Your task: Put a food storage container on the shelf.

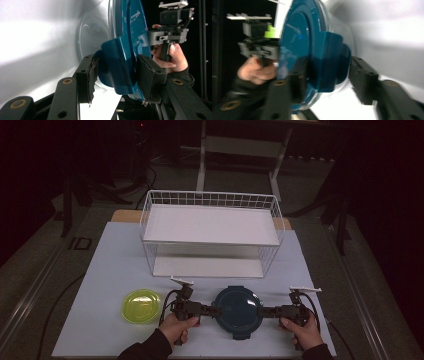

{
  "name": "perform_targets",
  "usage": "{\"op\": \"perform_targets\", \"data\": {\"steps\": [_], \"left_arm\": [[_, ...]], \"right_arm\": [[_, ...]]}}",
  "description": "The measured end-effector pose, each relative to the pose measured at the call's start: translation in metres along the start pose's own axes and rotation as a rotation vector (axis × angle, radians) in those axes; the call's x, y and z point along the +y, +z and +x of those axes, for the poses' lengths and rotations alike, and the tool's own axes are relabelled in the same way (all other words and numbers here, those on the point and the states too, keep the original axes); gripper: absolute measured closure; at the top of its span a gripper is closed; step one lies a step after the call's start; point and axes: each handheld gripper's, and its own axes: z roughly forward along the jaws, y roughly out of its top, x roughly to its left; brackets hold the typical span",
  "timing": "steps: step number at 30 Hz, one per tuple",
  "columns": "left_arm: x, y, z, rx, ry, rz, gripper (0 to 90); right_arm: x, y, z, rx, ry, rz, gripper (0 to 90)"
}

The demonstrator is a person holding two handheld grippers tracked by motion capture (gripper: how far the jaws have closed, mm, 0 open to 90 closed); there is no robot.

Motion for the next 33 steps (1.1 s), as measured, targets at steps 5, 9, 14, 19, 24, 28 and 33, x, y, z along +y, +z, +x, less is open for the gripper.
{"op": "perform_targets", "data": {"steps": [5, 9, 14, 19, 24, 28, 33], "left_arm": [[-0.001, 0.0, -0.002, 0.005, 0.01, -0.005, 50.9], [-0.005, -0.003, -0.004, 0.007, 0.025, -0.002, 51.2], [-0.007, -0.005, -0.008, 0.008, 0.031, 0.007, 51.7], [-0.005, -0.012, -0.013, 0.022, 0.039, -0.019, 51.9], [-0.002, -0.016, -0.02, 0.015, 0.046, -0.02, 51.4], [-0.001, -0.02, -0.027, 0.008, 0.07, -0.022, 51.6], [0.004, -0.028, -0.039, 0.014, 0.094, -0.031, 51.7]], "right_arm": [[-0.002, 0.0, 0.003, -0.018, 0.002, -0.011, 52.6], [-0.003, -0.001, 0.009, -0.039, -0.02, -0.012, 53.6], [-0.005, -0.003, 0.017, -0.058, -0.039, -0.009, 54.7], [-0.007, -0.004, 0.026, -0.065, -0.083, -0.005, 55.5], [-0.004, -0.006, 0.036, -0.07, -0.102, -0.031, 55.7], [-0.003, -0.011, 0.044, -0.064, -0.124, -0.041, 55.8], [-0.001, -0.015, 0.053, -0.052, -0.139, -0.056, 55.8]]}}
